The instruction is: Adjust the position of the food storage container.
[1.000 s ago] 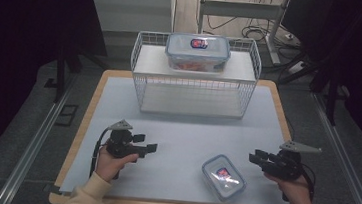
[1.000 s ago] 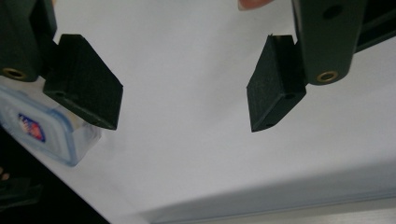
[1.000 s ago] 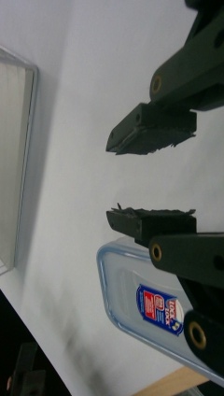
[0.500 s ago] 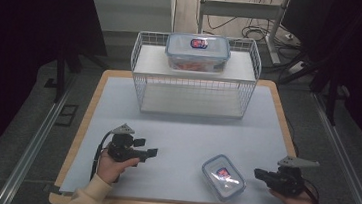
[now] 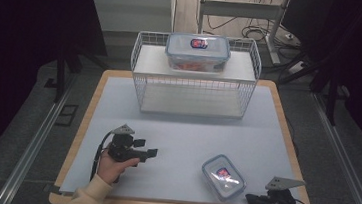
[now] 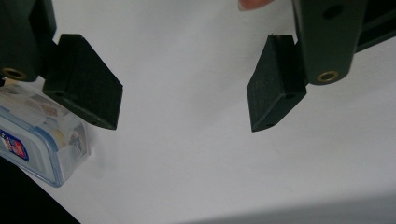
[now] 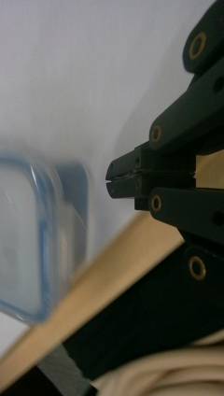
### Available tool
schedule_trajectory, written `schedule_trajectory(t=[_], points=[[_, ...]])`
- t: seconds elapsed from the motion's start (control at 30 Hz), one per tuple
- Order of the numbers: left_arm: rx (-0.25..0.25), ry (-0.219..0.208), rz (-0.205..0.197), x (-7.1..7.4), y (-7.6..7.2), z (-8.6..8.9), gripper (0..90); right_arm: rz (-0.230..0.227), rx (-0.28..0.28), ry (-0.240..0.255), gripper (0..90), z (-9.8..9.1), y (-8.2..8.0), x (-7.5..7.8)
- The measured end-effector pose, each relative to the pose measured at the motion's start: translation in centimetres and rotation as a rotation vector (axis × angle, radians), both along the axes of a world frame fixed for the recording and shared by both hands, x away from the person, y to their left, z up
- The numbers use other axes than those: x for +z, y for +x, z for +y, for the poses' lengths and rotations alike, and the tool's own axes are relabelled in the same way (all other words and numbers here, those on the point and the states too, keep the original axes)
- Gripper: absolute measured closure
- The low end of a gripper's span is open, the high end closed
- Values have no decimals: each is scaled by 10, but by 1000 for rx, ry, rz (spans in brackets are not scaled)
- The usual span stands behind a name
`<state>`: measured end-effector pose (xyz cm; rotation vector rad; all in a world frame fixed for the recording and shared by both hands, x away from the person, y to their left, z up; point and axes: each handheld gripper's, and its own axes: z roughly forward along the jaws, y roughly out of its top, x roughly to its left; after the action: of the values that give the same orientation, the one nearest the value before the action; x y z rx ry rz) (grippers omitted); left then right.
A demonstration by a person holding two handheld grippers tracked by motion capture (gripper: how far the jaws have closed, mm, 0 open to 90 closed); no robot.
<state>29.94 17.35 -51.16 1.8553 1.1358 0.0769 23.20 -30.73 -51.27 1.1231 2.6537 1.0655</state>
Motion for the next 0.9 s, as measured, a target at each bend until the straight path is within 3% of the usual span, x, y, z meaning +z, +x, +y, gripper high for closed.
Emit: schedule_trajectory(t=[0.2,0.67,0.9], points=[[6,-4,4,0,0,0,263,23,71,-10,894,18,-4,-5],[21,-28,10,1,1,6,264,-2,42,6,894,25,4,-6],[15,-18,13,0,2,6,264,-20,11,7,894,25,11,-4]])
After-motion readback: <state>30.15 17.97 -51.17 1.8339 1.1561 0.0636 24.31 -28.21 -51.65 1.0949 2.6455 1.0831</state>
